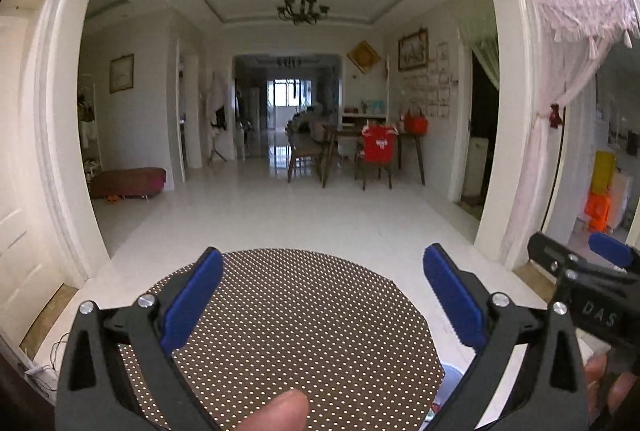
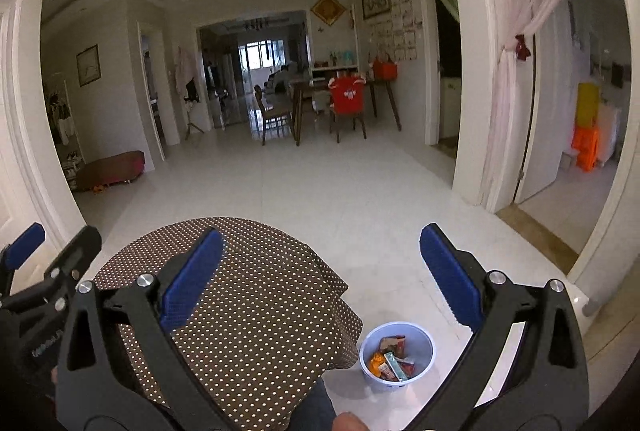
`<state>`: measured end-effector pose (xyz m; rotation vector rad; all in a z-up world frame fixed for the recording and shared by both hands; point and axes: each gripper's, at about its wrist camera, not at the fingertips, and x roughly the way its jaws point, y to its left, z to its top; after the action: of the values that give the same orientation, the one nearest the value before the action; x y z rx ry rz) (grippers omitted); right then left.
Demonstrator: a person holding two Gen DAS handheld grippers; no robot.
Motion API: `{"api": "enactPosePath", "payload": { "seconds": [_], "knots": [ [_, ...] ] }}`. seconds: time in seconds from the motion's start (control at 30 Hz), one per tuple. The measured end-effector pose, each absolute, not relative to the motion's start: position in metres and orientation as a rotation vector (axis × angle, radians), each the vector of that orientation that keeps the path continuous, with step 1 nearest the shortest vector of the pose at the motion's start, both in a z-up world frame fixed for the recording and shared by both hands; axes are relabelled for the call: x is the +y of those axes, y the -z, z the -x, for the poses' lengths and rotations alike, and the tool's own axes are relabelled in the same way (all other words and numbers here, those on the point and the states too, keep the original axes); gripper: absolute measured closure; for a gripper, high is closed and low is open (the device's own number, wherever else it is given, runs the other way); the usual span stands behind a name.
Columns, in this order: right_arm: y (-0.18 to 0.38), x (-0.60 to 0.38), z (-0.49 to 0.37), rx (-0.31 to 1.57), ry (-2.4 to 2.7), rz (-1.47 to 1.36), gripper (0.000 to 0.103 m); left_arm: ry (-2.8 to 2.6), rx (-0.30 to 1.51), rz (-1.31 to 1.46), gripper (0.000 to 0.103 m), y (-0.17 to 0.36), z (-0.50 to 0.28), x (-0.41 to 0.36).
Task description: Collect trash
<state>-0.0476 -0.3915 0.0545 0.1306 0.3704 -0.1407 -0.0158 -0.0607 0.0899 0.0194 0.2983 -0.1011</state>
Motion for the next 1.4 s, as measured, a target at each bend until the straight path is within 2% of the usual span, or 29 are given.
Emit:
{"api": "enactPosePath", "payload": {
  "seconds": [0.47,1.4],
  "knots": [
    [-0.059,-0.356,0.088,0.271,0.161,-0.089,0.006,0.033,0.219,-0.023,0.005,-0.099,0.038,-0.058],
    [-0.061,-0.337,0.084,0.254,0.149,-0.063,0.006,0.028,0.203,0.001,0.005,-0.1,0.044,-0.038]
  ]
}}
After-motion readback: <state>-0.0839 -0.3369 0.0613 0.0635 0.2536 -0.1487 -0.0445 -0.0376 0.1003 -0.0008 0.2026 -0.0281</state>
